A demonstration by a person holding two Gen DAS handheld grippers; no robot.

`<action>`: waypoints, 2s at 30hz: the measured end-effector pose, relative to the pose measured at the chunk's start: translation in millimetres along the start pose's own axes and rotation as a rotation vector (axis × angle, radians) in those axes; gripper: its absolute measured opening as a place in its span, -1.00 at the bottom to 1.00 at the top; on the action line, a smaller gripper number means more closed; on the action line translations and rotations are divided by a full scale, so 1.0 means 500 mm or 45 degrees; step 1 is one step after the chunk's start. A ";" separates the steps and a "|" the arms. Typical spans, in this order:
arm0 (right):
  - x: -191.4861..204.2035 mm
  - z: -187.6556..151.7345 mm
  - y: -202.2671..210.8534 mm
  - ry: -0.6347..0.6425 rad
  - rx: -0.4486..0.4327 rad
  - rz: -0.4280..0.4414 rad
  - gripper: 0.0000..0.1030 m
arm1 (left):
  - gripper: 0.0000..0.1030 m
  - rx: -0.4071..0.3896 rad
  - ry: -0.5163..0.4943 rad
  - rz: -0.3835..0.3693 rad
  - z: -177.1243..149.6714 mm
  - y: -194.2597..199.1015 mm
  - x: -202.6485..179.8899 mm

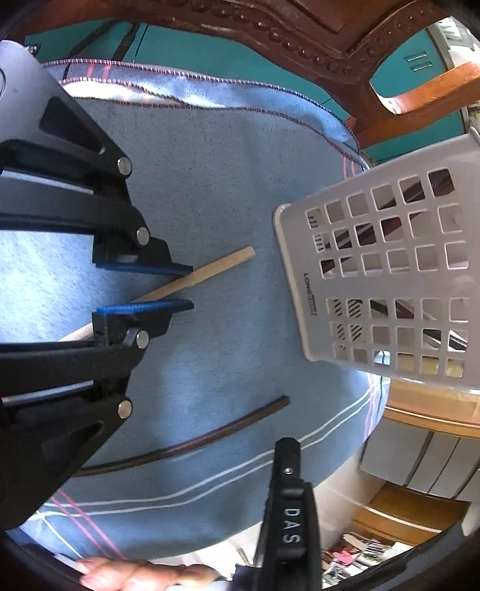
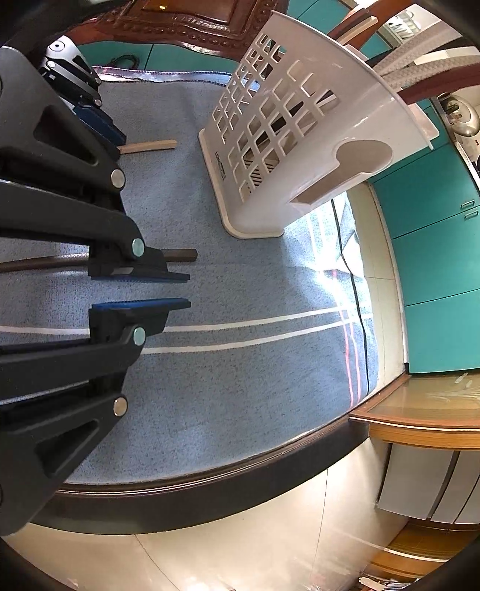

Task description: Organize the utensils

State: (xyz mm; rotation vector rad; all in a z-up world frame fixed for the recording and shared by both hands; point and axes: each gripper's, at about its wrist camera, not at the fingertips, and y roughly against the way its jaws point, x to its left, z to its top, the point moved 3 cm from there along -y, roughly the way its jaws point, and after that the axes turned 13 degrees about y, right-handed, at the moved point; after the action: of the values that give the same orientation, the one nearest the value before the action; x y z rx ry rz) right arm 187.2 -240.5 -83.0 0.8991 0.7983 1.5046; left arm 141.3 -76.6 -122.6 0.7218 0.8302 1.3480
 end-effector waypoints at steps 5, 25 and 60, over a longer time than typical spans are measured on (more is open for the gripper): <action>0.001 -0.004 -0.004 -0.003 0.007 0.005 -0.60 | -0.73 -0.023 0.037 0.028 0.005 0.015 0.028; 0.020 -0.014 -0.023 0.059 0.038 -0.004 -0.46 | -0.26 -0.032 0.142 0.057 0.026 -0.005 0.052; 0.038 -0.021 -0.045 0.117 0.074 -0.033 -0.32 | -0.71 0.020 0.084 -0.018 0.021 0.001 0.029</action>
State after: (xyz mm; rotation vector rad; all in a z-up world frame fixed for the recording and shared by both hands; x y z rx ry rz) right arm 187.4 -219.0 -105.9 0.8640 0.9213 1.5155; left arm 150.4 -61.9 -118.2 0.6852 0.8977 1.3600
